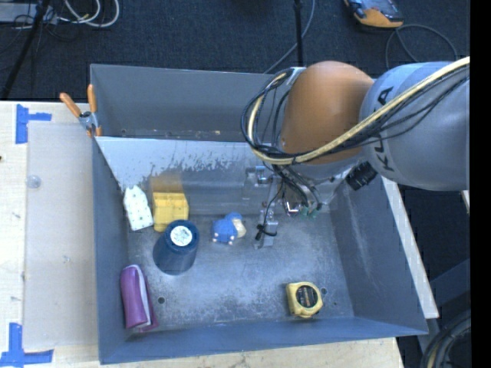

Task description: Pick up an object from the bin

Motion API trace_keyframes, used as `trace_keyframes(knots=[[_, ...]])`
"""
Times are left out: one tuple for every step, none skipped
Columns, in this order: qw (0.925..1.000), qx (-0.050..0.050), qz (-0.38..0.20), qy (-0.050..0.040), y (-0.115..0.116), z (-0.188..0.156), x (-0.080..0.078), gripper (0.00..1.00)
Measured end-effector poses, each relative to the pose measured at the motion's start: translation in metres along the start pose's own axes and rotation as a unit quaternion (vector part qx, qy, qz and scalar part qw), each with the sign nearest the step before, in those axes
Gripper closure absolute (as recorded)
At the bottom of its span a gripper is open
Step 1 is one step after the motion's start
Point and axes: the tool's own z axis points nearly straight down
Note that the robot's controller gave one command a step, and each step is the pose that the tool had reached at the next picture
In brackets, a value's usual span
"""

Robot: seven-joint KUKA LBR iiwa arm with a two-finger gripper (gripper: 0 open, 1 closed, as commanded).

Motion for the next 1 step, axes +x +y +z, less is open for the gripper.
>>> trace_keyframes(knots=[[0.9995,0.000,0.030,-0.0014,0.0033,0.0252,-0.0091,0.00]])
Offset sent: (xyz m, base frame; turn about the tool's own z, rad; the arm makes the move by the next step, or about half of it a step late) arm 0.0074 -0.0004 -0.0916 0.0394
